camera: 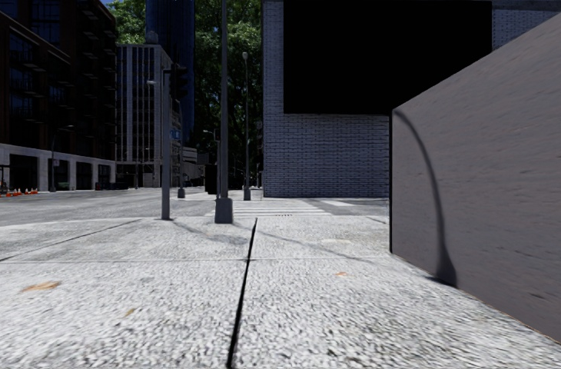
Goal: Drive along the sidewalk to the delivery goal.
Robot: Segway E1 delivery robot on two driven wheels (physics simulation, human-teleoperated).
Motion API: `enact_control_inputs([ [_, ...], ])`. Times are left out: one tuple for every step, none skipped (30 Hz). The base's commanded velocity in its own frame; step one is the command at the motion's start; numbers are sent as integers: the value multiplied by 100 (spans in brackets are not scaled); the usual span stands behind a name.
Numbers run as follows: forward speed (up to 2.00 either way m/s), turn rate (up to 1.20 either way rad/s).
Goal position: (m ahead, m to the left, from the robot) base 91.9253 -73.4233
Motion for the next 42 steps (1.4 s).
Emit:
enact_control_inputs([
  [200, 0],
  [200, 0],
  [200, 0],
  [200, 0],
  [200, 0],
  [200, 0],
  [200, 0],
  [200, 0],
  [200, 0],
  [200, 0],
  [200, 0],
  [200, 0],
  [200, 0],
  [200, 0],
  [200, 0],
  [200, 0],
  [200, 0],
  [200, 0],
  [200, 0],
  [200, 0],
  [200, 0],
  [200, 0],
  [200, 0],
  [200, 0],
  [200, 0],
  [200, 0],
  [200, 0],
  [200, 0],
  [200, 0],
  [200, 0],
  [200, 0],
  [200, 0],
  [200, 0],
  [200, 0],
  [200, 0],
  [200, 0],
  [200, 0],
  [200, 0],
  [200, 0],
  [200, 0],
  [200, 0],
  [200, 0],
])
